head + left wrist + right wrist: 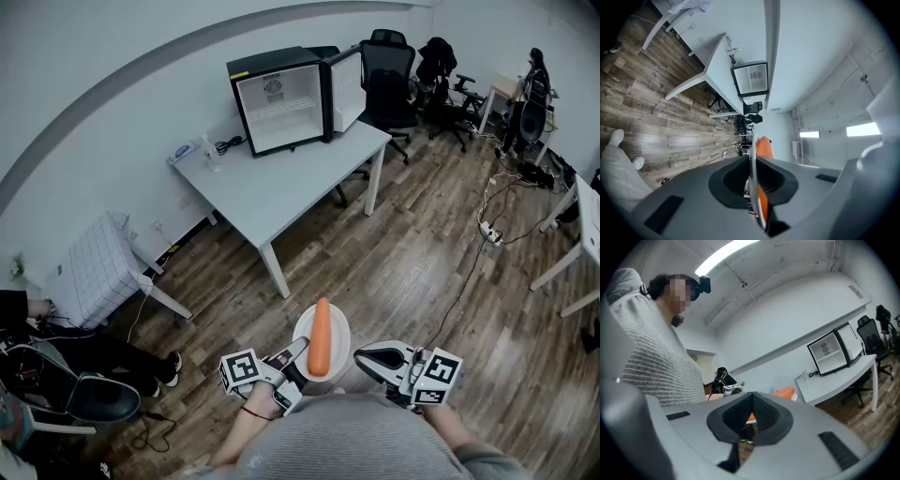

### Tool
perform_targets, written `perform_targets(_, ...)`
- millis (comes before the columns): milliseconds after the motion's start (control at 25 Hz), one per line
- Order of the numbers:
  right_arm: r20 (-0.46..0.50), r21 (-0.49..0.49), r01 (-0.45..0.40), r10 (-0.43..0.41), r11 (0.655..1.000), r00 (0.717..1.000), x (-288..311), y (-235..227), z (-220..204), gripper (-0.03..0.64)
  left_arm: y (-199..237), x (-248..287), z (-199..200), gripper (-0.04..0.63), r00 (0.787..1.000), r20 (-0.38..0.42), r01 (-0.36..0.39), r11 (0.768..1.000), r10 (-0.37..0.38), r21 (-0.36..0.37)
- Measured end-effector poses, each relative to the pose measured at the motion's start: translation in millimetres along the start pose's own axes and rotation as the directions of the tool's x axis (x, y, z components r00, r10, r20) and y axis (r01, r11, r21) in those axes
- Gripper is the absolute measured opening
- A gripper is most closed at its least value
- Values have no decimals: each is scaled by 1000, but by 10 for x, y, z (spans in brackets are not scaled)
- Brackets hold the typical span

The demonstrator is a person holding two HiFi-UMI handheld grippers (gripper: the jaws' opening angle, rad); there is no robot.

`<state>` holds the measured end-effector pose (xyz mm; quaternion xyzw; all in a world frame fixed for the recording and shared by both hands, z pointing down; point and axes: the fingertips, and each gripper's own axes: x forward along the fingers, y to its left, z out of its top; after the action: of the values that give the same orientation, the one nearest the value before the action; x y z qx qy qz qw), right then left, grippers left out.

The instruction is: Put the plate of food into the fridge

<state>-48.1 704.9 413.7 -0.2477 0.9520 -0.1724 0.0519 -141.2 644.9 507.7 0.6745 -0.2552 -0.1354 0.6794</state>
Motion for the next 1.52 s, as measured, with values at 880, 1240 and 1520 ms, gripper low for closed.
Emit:
perform_targets(880, 101, 51, -71, 66, 996, 993, 7, -172, 227, 15, -30, 230, 160, 34, 1000, 2, 12, 1000, -12, -8)
perform_targets(1240, 93, 66, -37, 31, 997, 995, 140, -621, 326, 14, -43, 611, 592, 34, 999, 0, 35, 999, -35, -30)
perform_targets(1520, 102, 70, -46, 39, 996, 994, 471, -1070, 486, 15, -97, 914, 1118, 34, 998, 3, 60, 998, -60, -37)
